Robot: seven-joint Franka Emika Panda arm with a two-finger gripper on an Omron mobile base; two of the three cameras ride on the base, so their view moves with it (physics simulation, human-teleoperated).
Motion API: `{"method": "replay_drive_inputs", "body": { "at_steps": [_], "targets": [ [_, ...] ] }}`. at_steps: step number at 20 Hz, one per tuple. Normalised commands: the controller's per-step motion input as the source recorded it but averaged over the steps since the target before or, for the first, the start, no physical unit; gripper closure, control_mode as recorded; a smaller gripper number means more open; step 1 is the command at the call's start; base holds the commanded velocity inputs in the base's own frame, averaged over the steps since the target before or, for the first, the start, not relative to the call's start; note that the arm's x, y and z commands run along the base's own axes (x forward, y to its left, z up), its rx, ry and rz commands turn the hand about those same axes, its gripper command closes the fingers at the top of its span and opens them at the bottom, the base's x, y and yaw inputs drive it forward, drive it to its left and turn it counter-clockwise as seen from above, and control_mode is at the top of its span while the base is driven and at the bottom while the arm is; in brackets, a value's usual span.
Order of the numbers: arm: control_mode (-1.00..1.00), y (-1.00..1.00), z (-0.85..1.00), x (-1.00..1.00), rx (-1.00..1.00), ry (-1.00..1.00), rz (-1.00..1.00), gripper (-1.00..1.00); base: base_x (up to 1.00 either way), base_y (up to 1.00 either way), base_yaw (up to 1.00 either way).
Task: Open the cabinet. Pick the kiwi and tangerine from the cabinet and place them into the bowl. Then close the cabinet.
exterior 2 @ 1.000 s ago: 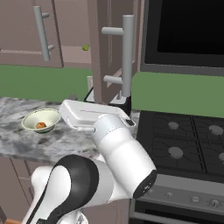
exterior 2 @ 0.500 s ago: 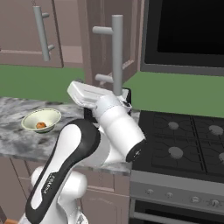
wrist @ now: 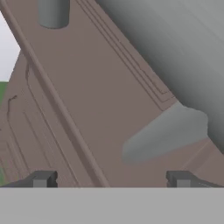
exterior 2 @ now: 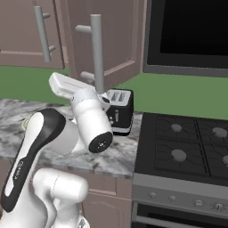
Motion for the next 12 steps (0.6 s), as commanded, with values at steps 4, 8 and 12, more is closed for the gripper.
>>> {"method": "replay_drive_inputs", "body": {
  "at_steps": [4, 8, 12],
  "targets": [
    [-1.00, 0.63, -0.16, 0.60, -0.08, 0.00, -0.10, -1.00, 0.00, 0.00, 0.00],
    [-1.00, 0.14, -0.02, 0.35, -0.02, 0.00, -0.03, -1.00, 0.00, 0.00, 0.00],
    [-1.00, 0.56, -0.08, 1.00, -0.06, 0.00, -0.10, -1.00, 0.00, 0.00, 0.00]
  ]
}}
